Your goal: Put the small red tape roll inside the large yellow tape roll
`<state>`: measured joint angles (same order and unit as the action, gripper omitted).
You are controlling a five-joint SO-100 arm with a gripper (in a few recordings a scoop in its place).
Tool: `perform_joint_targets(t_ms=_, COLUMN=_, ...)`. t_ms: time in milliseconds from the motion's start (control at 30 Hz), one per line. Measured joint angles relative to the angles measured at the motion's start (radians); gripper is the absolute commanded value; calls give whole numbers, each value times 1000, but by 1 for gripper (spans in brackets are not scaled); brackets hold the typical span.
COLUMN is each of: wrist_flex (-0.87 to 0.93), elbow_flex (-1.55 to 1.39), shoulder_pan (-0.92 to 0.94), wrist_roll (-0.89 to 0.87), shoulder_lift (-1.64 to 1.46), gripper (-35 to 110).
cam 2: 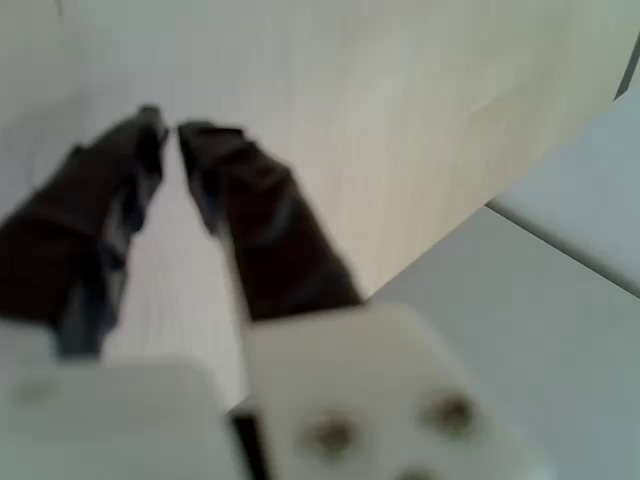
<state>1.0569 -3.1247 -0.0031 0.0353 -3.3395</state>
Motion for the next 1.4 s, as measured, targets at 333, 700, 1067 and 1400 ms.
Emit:
perform_joint_targets(t_ms=333, wrist_flex=124, elbow_flex=354, shoulder_pan=-67, wrist_roll=178, shoulder_lift=453, gripper=0)
perform_joint_targets(t_ms=700, wrist_flex=307, elbow_flex=873, shoulder_pan=-124, wrist_roll=430, shoulder_lift=960, gripper=17)
perform_joint_targets(t_ms=1067, wrist_flex=410, elbow_flex=1078, shoulder_pan=-276, wrist_roll=449, shoulder_lift=1420, gripper=23)
perform_joint_targets(t_ms=1400, wrist_flex=348, elbow_flex=1078, shoulder_pan=-287, wrist_roll=449, shoulder_lift=1588, gripper=26)
